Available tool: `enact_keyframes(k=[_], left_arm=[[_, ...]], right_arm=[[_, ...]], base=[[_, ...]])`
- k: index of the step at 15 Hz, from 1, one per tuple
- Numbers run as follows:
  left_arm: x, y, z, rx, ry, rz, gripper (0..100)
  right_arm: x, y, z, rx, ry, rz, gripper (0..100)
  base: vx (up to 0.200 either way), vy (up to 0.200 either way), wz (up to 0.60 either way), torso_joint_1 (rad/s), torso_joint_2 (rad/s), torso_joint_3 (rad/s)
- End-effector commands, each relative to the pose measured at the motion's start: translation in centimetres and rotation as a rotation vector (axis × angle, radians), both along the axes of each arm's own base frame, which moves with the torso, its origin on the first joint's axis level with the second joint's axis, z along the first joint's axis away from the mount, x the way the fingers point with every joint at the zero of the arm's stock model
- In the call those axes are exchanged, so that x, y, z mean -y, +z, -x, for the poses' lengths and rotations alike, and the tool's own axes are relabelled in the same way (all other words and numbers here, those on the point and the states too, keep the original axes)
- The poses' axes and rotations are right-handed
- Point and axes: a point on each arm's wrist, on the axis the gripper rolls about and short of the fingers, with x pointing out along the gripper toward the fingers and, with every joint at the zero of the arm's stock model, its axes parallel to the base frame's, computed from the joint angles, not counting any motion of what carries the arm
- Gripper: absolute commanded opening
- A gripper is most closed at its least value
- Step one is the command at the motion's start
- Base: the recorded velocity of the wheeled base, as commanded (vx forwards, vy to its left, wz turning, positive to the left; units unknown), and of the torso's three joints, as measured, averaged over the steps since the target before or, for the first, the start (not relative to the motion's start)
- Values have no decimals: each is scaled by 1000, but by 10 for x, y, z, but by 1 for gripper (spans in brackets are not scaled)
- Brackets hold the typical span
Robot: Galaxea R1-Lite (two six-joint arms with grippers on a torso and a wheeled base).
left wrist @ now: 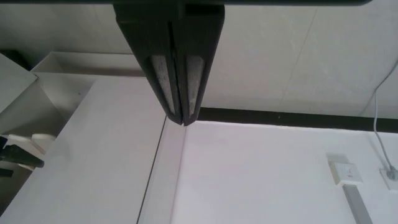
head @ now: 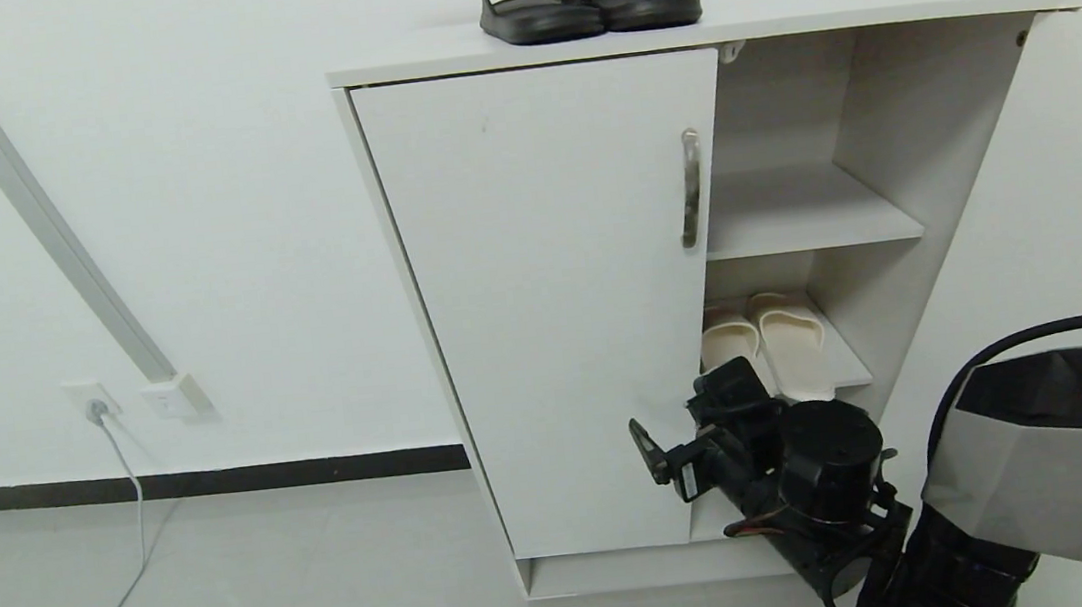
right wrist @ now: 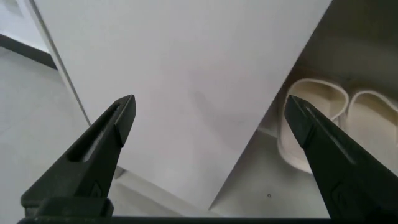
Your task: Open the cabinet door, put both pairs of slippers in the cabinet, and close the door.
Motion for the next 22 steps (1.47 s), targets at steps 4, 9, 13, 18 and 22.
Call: enact_keyframes(k=[4,9,13,18,22], left_arm=[[0,0,0,-1,1,0,0],[0,0,0,-1,1,0,0],[0,0,0,-1,1,0,0],[0,0,0,-1,2,2,0],[0,0,0,-1,2,2,0]], right_arm=[[-10,15,37,-14,240,-39,100],[-9,15,38,-17,240,-37,100],[-9,16,38,-14,238,-38,100],[-4,32,39,22,227,-46,100],[-4,31,39,17,225,-39,100]], base=[[0,0,0,-1,-32,-35],[0,0,0,31,-315,-337],[0,0,0,86,-492,-350],[0,0,0,139,-462,-331],[0,0,0,171,-483,-322]])
